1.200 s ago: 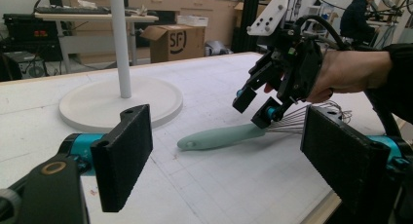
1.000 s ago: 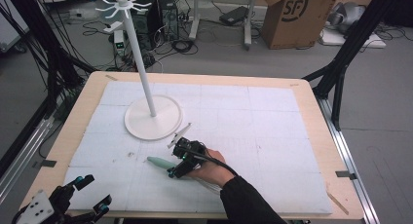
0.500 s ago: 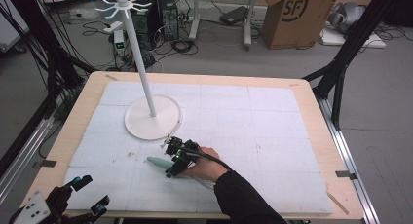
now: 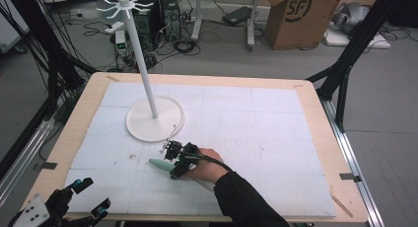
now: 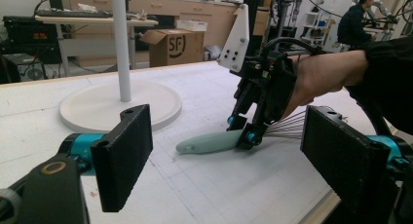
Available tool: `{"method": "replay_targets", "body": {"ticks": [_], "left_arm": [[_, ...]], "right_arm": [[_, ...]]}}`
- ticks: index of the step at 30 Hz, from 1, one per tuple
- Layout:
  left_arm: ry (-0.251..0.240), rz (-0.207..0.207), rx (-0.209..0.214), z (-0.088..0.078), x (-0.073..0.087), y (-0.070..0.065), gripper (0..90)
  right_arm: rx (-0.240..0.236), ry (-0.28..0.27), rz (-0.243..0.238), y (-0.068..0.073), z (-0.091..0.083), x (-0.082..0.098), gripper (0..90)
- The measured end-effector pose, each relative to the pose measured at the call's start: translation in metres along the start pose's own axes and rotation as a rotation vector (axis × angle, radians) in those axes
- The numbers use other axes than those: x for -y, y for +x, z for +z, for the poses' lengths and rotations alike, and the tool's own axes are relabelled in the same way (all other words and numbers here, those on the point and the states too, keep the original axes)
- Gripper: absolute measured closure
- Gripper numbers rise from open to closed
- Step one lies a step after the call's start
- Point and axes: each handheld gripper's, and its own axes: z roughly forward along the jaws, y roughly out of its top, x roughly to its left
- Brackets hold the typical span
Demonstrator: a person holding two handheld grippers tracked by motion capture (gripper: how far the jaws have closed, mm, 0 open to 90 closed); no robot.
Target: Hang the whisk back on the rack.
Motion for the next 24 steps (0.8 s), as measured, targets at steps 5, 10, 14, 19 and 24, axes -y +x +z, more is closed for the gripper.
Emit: {"method": "replay_targets", "body": {"ticks": [5, 10, 14, 19, 24], "left_arm": [[-0.002, -0.002, 0.000, 0.000, 0.000, 0.000, 19.9], [0.001, -0.001, -0.001, 0.000, 0.000, 0.000, 19.9], [0.002, -0.004, -0.006, 0.000, 0.001, 0.000, 20.0], [0.003, -0.006, -0.008, -0.001, 0.001, 0.001, 20.1], [0.007, -0.005, -0.008, 0.000, 0.001, 0.001, 20.2]], "right_arm": [[0.002, 0.004, 0.005, -0.001, 0.000, 0.000, 67.0], [-0.011, 0.001, 0.005, -0.004, -0.001, 0.000, 68.9], [-0.035, -0.005, 0.009, -0.008, -0.002, 0.000, 69.2], [-0.051, -0.061, 0.027, -0.014, -0.013, 0.003, 69.3], [-0.071, -0.142, 0.051, -0.022, -0.030, 0.008, 69.3]]}}
